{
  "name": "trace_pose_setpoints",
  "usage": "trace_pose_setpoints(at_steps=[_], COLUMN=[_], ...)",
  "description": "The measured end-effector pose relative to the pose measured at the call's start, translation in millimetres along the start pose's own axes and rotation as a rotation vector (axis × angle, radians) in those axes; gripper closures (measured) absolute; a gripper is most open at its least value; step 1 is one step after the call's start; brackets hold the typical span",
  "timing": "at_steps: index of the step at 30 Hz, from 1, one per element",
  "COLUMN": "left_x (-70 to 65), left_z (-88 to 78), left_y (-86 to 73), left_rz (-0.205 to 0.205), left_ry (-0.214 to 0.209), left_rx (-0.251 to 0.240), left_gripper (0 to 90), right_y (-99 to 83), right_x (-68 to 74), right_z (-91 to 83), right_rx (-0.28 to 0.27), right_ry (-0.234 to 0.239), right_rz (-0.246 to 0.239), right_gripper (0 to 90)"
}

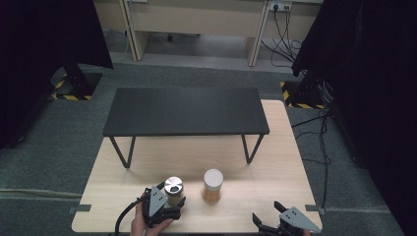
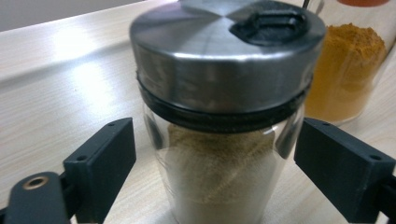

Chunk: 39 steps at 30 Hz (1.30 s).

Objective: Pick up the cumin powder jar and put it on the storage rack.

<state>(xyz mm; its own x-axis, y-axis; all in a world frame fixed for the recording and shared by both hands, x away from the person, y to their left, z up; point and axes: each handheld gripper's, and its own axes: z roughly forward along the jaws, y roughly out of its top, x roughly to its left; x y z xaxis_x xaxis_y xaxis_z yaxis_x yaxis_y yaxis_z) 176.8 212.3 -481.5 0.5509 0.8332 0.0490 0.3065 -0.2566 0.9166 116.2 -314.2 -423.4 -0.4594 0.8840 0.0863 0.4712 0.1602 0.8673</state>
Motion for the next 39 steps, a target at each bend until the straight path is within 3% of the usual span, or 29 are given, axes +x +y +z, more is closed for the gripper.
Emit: trace_pose_setpoints(at_steps=[5, 15, 20, 39], left_x=[-0.4, -0.1, 1.7, -1.0], left_z=[-0.5, 1.3, 2.7, 2.1], left_y=[0.7, 0.1, -9.8, -8.6], left_rz=[-0.009, -0.023, -0.028, -0.033], left_ry=[-0.009, -0.007, -0.015, -0.002], left_rx=[-0.004, -0.003, -0.042, -0.038], left_gripper=[21.3, 29.0, 29.7, 30.1], right_y=[0.4, 0.3, 0.0, -1.1], right_x=[0.6, 0.9, 0.5, -1.4], right_z=[0.1, 0.9, 1.9, 3.5], right_rx=[-0.003, 0.0, 0.003, 0.011], right_ry=[0.002, 0.007, 0.009, 0.007], right_rz=[-0.005, -0.004, -0.004, 0.001], right_gripper=[11.2, 11.2, 11.2, 11.1])
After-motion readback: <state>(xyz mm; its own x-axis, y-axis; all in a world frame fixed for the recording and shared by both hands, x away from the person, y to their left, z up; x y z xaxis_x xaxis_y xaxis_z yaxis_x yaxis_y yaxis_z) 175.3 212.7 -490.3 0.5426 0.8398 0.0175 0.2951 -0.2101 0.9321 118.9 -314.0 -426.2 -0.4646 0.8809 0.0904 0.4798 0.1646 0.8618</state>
